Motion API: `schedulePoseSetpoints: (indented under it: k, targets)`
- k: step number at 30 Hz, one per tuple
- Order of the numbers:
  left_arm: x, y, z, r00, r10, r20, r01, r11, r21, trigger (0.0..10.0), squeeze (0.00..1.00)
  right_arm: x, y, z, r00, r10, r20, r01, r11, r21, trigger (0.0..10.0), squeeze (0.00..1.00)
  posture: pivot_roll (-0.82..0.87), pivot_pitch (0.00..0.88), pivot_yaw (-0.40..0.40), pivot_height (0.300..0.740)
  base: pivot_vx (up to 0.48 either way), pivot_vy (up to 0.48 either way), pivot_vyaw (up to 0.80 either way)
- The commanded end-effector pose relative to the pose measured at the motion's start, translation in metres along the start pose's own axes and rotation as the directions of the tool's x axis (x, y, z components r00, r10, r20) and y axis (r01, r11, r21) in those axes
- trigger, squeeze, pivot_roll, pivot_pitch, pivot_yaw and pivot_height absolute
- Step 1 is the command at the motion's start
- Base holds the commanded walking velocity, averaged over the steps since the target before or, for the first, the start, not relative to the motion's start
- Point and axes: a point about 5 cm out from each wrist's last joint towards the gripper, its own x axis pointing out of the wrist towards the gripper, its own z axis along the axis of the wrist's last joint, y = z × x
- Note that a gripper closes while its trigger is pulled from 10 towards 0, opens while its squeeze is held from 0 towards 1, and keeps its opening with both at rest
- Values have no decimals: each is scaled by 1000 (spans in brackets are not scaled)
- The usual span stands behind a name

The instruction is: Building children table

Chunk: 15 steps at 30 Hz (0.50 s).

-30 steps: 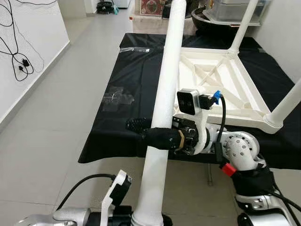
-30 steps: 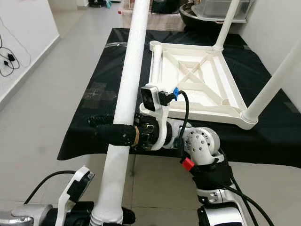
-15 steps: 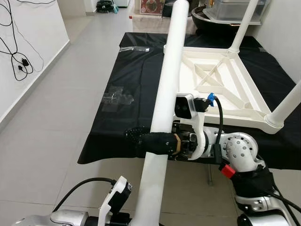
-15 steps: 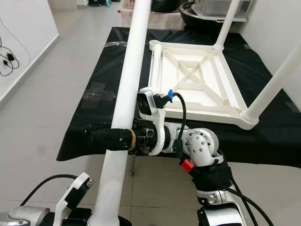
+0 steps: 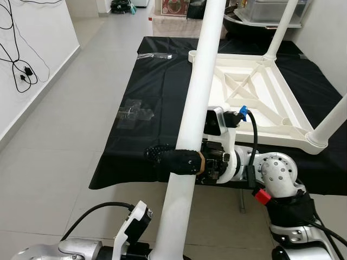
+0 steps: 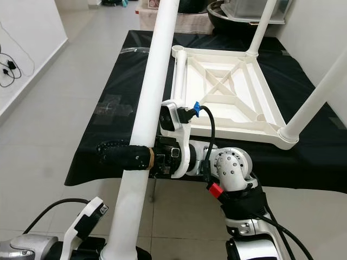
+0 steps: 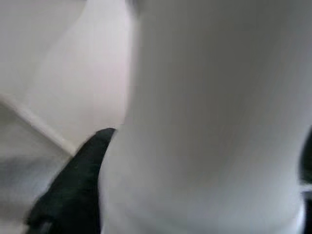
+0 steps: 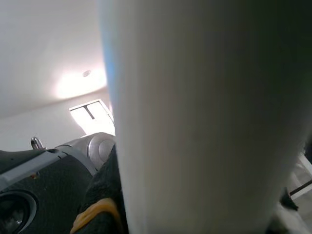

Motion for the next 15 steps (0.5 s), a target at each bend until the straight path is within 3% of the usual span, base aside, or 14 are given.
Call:
schedulePoseSetpoints:
  k: [1,7,8,15]
  targets:
    - [-2,8,-5,998,62,-22,-63,998,-31,10000,1000,6,7,3,998,64,-2,-64,998,-26,0,0,120,134,-34,740,0,0,0]
    - [-1,11,-3,993,120,-17,-119,992,29,10000,1000,1,4,9,999,31,11,-30,998,-58,0,0,119,128,-36,740,0,0,0]
    - [-3,11,-4,992,127,-15,-127,991,32,10000,0,-1,3,11,1000,16,12,-15,997,-73,0,0,119,121,-36,740,0,0,0]
    - [-6,10,0,989,143,21,-144,988,53,10000,0,-15,-11,26,989,-136,49,143,973,-179,0,0,123,113,-38,740,0,0,0]
